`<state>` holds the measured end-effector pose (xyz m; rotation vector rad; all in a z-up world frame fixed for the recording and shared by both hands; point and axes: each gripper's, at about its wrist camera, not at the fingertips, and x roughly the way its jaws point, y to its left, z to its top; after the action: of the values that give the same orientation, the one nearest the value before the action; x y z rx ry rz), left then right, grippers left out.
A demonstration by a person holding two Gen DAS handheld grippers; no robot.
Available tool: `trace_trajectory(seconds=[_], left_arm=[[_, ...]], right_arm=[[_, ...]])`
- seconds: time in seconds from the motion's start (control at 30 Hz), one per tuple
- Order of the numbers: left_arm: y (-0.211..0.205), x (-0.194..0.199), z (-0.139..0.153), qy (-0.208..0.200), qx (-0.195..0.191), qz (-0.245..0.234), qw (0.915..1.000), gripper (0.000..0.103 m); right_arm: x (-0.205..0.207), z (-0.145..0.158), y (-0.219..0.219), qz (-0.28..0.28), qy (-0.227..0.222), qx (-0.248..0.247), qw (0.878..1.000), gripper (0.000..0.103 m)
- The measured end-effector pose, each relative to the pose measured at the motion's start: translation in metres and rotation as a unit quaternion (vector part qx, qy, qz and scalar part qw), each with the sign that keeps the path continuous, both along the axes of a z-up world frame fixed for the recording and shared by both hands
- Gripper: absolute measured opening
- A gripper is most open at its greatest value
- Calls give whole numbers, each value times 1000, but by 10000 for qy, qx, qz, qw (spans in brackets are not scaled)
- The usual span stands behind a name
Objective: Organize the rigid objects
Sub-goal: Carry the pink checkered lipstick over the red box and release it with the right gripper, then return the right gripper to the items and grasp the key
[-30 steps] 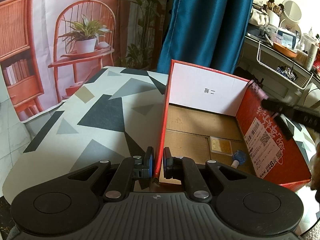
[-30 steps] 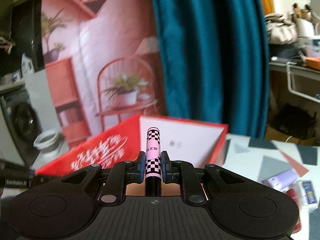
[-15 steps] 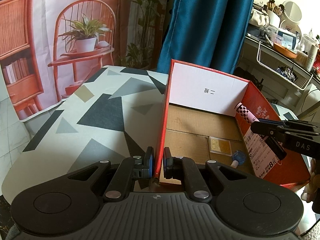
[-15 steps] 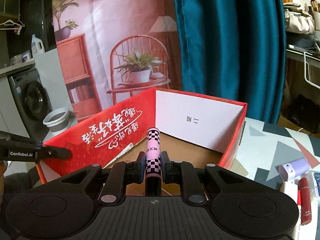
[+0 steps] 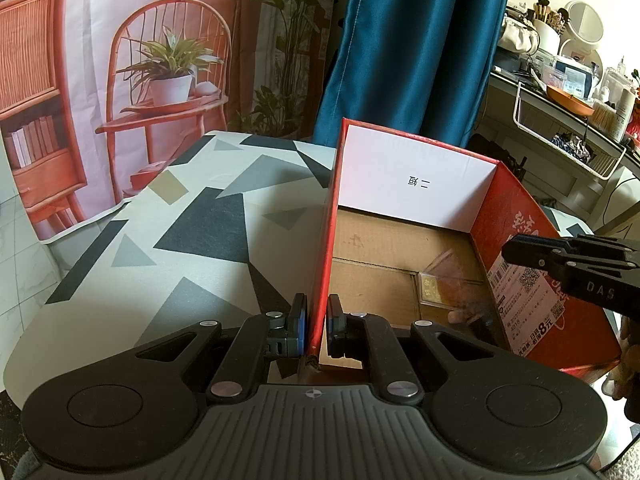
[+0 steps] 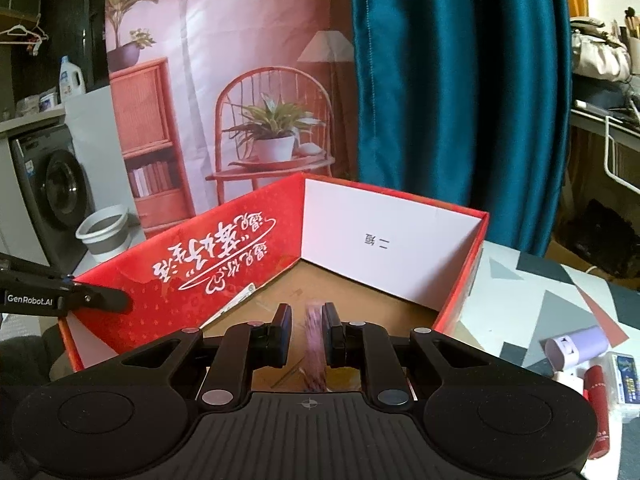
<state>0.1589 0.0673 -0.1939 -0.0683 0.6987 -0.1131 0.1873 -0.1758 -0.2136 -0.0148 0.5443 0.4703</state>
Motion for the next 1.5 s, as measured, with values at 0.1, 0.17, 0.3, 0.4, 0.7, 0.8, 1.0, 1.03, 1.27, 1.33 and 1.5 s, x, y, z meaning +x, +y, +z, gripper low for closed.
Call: trace_trajectory(seconds=[0.1, 0.17, 0.3, 0.4, 0.7, 0.8, 1.0, 1.03, 1.27, 1.33, 1.5], left_arm=[[0, 0, -1, 0, 5, -2, 10000, 11], [0, 0, -1, 1, 8, -2, 10000, 11], [0, 0, -1, 8, 18, -2, 10000, 11], [-1, 1, 0, 15, 32, -3, 10000, 11], [-1, 0, 0, 22, 87, -17, 10000, 11], [-1, 0, 1, 32, 117, -30, 9999, 11], [-3, 1, 2, 44, 196, -64, 9998, 11], [-3, 1, 2, 47, 208, -70, 9997, 11], [-3, 1, 3, 61, 284, -95, 9995, 11], [-4, 1, 3, 64, 307, -103, 9995, 11], [-5, 1, 4, 73, 349, -113, 9993, 11]], right_arm=[[-1, 3, -4, -59, -97, 12, 9999, 15], [-1, 5, -6, -99, -153, 18, 9998, 15], [0, 7, -13, -195, -186, 41, 9996, 15], [-2, 7, -18, -277, -226, 60, 9993, 15], [-9, 9, -47, -654, -456, 183, 9966, 15], [-11, 8, -60, -849, -537, 220, 9947, 15], [-15, -1, -92, -1245, -569, 262, 9902, 16], [-16, -3, -98, -1295, -548, 247, 9898, 16], [-24, -32, -129, -1799, -424, -82, 9827, 16], [-24, -41, -138, -2010, -277, -41, 9792, 16], [-25, -65, -158, -2560, 139, -46, 9666, 25]])
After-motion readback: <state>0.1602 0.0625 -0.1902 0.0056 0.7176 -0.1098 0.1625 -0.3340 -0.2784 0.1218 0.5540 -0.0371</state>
